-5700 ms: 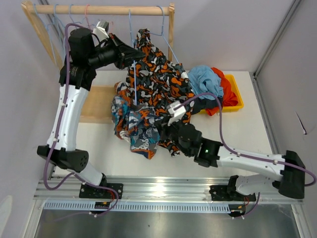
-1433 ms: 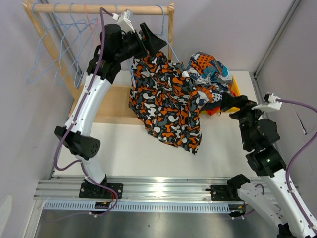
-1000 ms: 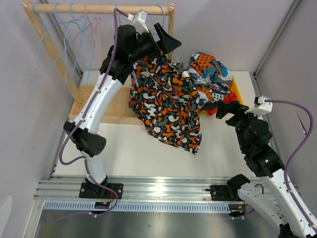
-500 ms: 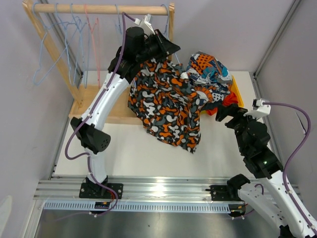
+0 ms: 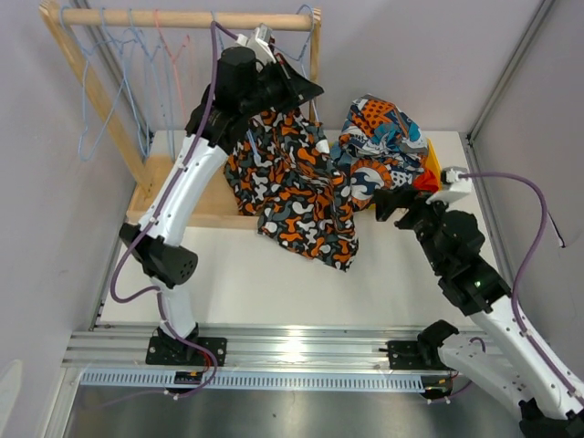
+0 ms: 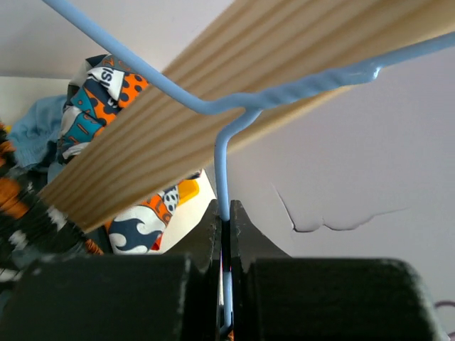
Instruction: Remove the shorts from the hanger
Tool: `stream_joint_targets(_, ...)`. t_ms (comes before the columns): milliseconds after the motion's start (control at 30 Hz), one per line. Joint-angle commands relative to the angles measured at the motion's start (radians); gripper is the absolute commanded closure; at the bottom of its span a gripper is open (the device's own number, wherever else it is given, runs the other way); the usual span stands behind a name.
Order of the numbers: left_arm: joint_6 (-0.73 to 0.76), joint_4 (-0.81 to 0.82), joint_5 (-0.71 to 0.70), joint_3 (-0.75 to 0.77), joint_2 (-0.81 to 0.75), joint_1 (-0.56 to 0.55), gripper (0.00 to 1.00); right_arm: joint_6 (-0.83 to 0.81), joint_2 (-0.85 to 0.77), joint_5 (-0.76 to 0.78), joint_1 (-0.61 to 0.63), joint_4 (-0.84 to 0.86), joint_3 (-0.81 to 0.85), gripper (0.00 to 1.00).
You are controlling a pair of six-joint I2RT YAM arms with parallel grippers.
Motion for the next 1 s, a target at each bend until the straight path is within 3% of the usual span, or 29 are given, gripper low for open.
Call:
stream_joint_targets(0, 0.0, 0.026, 0.05, 0.084, -0.116, -0.01, 1.0, -0.063, 0.088, -0.075, 0.091, 0.126, 0.123, 0.01)
stream_joint_targets(233, -0.031, 0.028, 0.09, 0.101, -0.14, 0.008, 1.0, -0.163, 0.297, 0.043, 0.387, 0.192, 0.315, 0.01)
stream_joint_targets(367, -0.037, 0.02, 0.102, 0.092, -0.152, 0.011, 1.0, -0.209, 0.373, 0.106, 0.488, 0.26, 0.378, 0.01)
stream_joint_targets(700, -0.072, 0.042, 0.152, 0.076, -0.214, 0.05, 1.0, -0.189, 0.439, 0.152, 0.516, 0.28, 0.345, 0.02)
stream_joint_targets(767, -0.08, 0.043, 0.157, 0.076, -0.22, 0.06, 1.0, -0.183, 0.43, 0.137, 0.518, 0.283, 0.321, 0.16)
stream_joint_targets(800, -0.083, 0.045, 0.162, 0.078, -0.227, 0.062, 1.0, -0.186, 0.426, 0.097, 0.519, 0.286, 0.311, 0.28)
stream_joint_targets(833, -0.088, 0.049, 0.163, 0.069, -0.232, 0.065, 1.0, -0.175, 0.421, 0.084, 0.522, 0.283, 0.289, 0.62)
stream_joint_targets(867, -0.092, 0.051, 0.166, 0.069, -0.232, 0.067, 1.0, -0.175, 0.418, 0.083, 0.522, 0.281, 0.28, 0.75)
stream_joint_targets(933, -0.102, 0.06, 0.177, 0.076, -0.238, 0.07, 1.0, -0.16, 0.412, 0.077, 0.527, 0.281, 0.248, 0.92)
stream_joint_targets(967, -0.115, 0.066, 0.18, 0.072, -0.241, 0.071, 1.0, -0.155, 0.409, 0.078, 0.53, 0.278, 0.239, 0.96)
